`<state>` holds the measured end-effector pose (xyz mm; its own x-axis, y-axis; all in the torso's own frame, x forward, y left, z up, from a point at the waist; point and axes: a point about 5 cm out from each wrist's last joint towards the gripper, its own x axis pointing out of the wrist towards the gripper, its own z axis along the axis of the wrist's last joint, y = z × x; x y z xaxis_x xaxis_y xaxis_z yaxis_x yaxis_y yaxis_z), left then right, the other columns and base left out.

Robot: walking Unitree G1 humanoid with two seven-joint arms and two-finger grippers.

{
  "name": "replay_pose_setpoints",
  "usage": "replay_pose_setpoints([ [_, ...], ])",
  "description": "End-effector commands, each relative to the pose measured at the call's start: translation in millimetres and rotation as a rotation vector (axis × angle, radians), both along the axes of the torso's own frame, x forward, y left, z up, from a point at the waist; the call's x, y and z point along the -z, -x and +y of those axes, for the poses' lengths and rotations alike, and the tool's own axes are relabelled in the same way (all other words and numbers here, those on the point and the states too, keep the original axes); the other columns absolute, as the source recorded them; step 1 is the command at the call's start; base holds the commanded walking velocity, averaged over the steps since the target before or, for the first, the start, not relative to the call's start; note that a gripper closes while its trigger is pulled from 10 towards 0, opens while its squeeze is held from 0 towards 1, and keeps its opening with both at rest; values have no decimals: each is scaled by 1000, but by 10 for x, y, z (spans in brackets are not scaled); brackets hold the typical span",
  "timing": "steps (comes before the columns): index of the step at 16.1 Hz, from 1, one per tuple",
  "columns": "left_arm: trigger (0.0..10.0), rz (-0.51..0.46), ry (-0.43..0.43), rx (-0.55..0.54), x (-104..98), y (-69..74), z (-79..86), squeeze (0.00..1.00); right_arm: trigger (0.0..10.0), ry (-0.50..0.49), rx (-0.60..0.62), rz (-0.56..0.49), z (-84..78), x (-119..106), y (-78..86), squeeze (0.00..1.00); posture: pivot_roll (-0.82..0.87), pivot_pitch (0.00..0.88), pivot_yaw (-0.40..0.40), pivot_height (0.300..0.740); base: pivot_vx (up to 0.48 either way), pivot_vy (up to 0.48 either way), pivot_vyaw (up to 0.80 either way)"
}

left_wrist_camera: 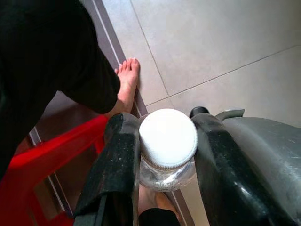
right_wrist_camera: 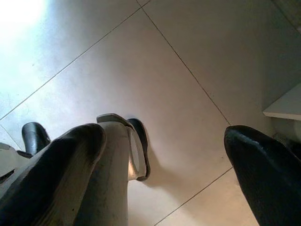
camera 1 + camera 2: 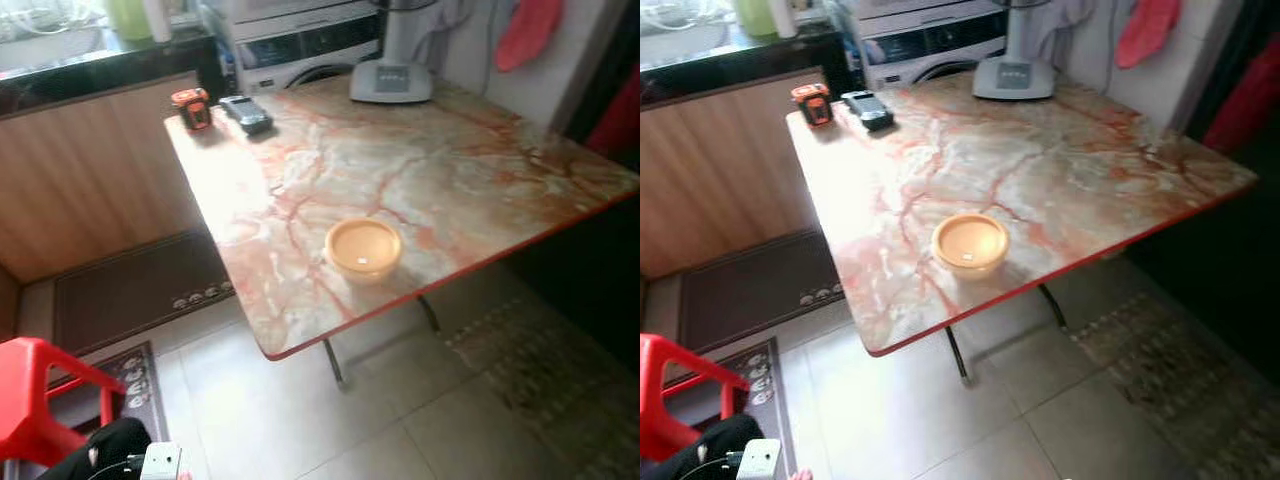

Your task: Restocking fridge

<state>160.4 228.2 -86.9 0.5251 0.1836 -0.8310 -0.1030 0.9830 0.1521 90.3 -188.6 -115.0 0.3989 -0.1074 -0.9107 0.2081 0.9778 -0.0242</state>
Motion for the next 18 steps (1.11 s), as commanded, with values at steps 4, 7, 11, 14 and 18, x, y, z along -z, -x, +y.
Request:
replay_pose_setpoints([
  [4,10000,16,-6,-21,11,43,38,0,10000,-23,-23,81,69,54,197,0,-62,0,69,740,0,-129,-800],
  [7,10000,16,-11,-16,8,37,40,0,10000,-23,-27,81,71,53,193,0,-60,0,68,740,0,0,-800],
  [11,10000,21,-10,-15,9,33,34,0,10000,-23,-30,82,71,53,190,0,-59,0,69,740,0,-159,-800],
  [14,10000,18,-20,0,3,24,40,0,10000,-22,-35,84,71,54,192,0,-56,0,68,740,0,0,-800],
  [18,10000,19,-12,-21,8,36,41,0,10000,-22,-40,86,72,55,196,0,-54,0,67,740,0,-149,-800],
])
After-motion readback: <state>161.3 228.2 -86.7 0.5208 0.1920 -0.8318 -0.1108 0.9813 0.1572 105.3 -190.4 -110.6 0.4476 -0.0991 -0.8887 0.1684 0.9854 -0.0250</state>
